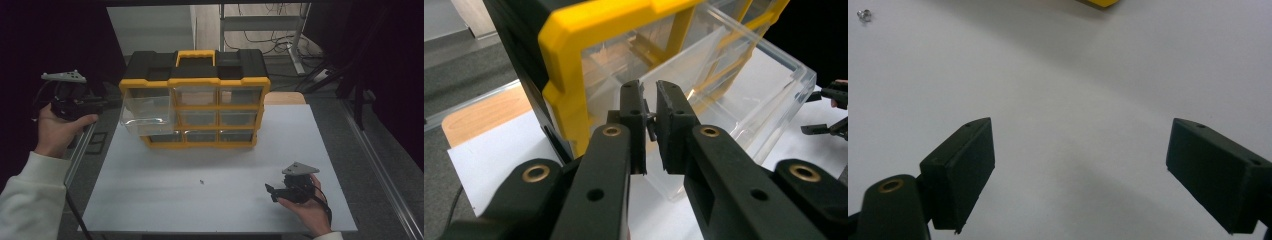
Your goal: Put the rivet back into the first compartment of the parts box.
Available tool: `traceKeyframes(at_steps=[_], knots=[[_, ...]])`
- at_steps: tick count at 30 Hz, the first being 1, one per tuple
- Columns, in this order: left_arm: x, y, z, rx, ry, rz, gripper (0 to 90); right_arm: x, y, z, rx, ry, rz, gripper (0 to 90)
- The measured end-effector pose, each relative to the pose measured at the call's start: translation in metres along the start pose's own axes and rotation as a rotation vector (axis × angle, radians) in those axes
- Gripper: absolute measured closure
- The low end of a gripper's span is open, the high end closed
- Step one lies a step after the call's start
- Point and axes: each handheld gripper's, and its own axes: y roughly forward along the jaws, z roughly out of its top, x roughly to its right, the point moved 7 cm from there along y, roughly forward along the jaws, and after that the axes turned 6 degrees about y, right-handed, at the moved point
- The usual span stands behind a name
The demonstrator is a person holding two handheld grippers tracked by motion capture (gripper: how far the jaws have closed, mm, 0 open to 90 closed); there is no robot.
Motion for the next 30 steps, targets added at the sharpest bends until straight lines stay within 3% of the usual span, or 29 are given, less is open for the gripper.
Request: traceKeyframes(at_steps=[9, 20, 22, 23, 24, 25, 26, 27, 28, 30], knots=[[0.01, 0.001, 0.015, 0.005, 0.028, -0.011, 83.6, 0.0, 0.0, 0.0, -0.003, 0.002, 0.001, 12.4], [0.028, 0.024, 0.024, -0.025, 0.067, -0.048, 82.8, 0.0, 0.0, -0.001, -0.005, 0.002, 0.001, 12.4], [0.03, 0.026, 0.025, -0.024, 0.072, -0.049, 70.3, 0.0, 0.0, -0.001, -0.004, 0.003, 0.001, 12.4], [0.03, 0.027, 0.024, -0.024, 0.076, -0.055, 57.7, 0.001, 0.0, -0.001, -0.005, -0.001, 0.0, 12.4], [0.03, 0.027, 0.024, -0.019, 0.082, -0.055, 57.7, 0.001, 0.0, -0.001, -0.005, -0.001, 0.0, 12.4], [0.03, 0.026, 0.024, -0.014, 0.086, -0.052, 50.4, 0.001, 0.0, -0.001, -0.004, -0.001, 0.0, 12.4], [0.03, 0.025, 0.024, -0.008, 0.084, -0.053, 34.9, 0.001, 0.0, -0.001, -0.004, -0.001, 0.0, 12.4], [0.03, 0.024, 0.024, 0.002, 0.079, -0.052, 34.9, 0.001, 0.0, -0.001, -0.004, -0.001, 0.0, 12.4], [0.028, 0.019, 0.023, 0.02, 0.071, -0.041, 25.4, 0.001, 0.0, -0.002, -0.006, 0.002, 0.001, 12.4], [0.027, 0.016, 0.022, 0.028, 0.07, -0.039, 21.7, 0.002, 0.0, -0.001, -0.005, 0.001, 0.0, 12.4]])
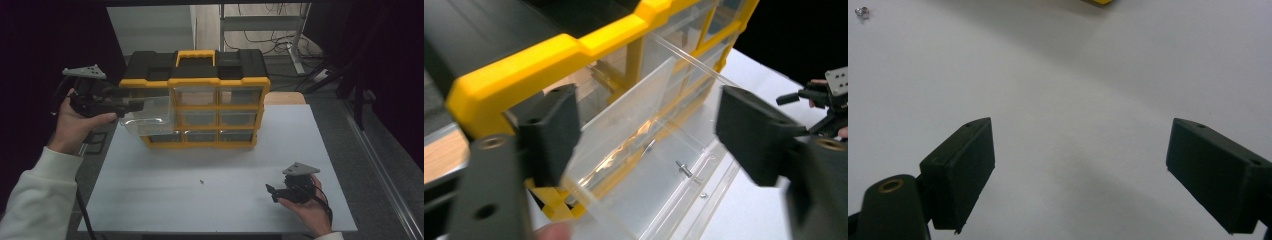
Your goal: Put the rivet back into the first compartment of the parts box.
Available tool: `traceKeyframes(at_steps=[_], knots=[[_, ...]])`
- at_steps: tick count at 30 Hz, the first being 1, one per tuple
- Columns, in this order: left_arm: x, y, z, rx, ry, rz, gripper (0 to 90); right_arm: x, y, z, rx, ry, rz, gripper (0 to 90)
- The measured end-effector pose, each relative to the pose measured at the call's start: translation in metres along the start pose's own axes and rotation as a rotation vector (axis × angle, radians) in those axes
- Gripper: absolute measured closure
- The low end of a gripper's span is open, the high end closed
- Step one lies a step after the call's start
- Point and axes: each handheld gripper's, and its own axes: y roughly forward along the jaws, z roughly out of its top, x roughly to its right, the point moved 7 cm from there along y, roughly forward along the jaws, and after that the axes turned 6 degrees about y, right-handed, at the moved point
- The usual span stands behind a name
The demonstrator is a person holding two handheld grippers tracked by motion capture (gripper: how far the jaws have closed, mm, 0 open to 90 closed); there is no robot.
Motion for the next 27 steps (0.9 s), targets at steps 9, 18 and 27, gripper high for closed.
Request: traceKeyframes(at_steps=[9, 18, 27], knots=[[-0.01, -0.027, -0.023, 0.026, -0.003, 0.046, 19.4, -0.001, 0.0, 0.0, -0.002, 0.001, -0.003, 12.4], [-0.015, -0.036, -0.069, -0.001, -0.023, 0.055, 18.1, -0.001, 0.0, 0.001, -0.005, 0.006, -0.007, 12.4], [-0.001, -0.003, -0.142, -0.084, -0.033, 0.052, 19.8, -0.001, 0.001, 0.001, -0.005, 0.004, -0.011, 12.4]])
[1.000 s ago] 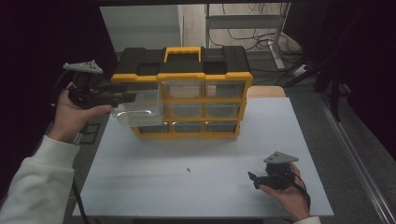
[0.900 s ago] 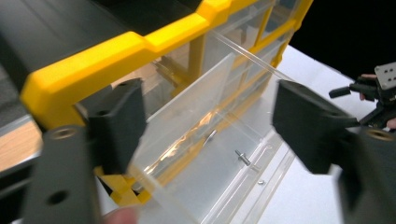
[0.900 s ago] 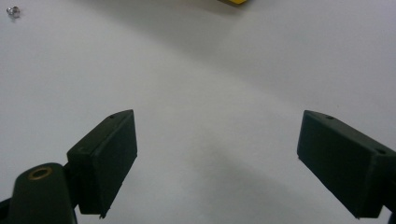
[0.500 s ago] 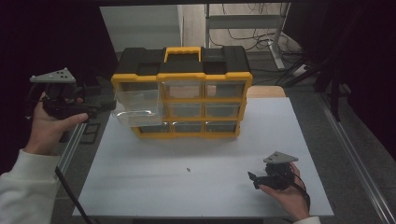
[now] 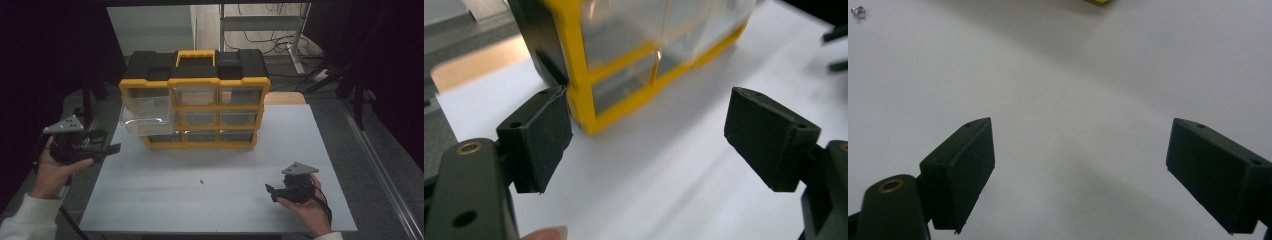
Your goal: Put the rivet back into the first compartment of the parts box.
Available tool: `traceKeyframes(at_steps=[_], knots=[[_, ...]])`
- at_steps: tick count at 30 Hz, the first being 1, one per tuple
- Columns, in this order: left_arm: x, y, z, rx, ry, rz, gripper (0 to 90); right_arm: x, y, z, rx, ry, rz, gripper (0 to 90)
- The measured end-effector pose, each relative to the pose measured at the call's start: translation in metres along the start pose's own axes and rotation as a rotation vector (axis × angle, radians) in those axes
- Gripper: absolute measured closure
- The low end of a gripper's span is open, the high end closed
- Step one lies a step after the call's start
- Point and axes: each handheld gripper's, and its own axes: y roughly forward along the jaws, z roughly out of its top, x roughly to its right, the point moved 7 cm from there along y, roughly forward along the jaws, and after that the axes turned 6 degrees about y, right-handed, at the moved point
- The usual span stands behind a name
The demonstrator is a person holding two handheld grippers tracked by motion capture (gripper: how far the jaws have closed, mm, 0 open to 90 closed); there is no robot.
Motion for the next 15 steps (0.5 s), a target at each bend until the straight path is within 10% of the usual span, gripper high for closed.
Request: traceKeyframes(at_steps=[15], knots=[[0.026, 0.06, -0.046, -0.068, 0.035, -0.068, 21.5, 0.0, 0.0, 0.0, -0.002, -0.005, -0.003, 12.4]])
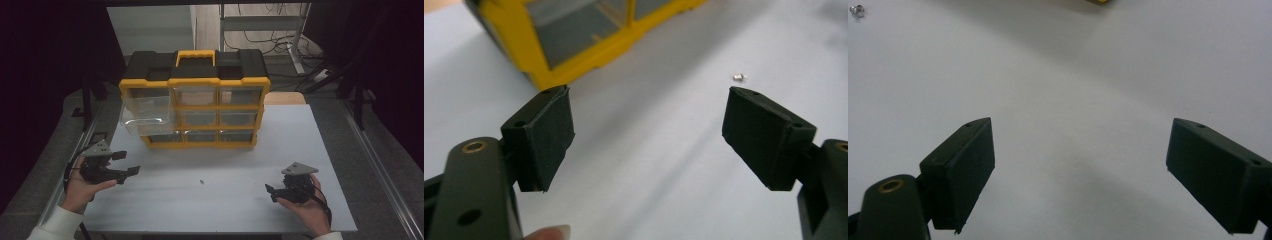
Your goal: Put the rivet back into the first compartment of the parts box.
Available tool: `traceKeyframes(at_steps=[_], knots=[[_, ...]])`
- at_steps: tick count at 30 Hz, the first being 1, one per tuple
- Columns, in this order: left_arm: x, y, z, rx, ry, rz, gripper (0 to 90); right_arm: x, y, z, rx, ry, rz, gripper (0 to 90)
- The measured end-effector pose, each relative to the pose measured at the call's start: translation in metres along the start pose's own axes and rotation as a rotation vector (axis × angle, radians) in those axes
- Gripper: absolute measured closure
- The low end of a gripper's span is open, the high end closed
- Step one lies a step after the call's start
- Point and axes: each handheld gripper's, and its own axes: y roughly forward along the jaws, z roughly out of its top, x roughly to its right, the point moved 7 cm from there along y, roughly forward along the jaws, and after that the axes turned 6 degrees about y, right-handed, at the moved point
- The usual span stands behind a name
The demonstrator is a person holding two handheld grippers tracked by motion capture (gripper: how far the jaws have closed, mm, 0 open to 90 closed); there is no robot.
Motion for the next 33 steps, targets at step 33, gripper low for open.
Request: traceKeyframes(at_steps=[33], knots=[[0.092, 0.137, 0.031, -0.178, 0.26, -0.204, 23.7, 0.002, 0.0, -0.002, -0.007, 0.0, 0.0, 12.4]])
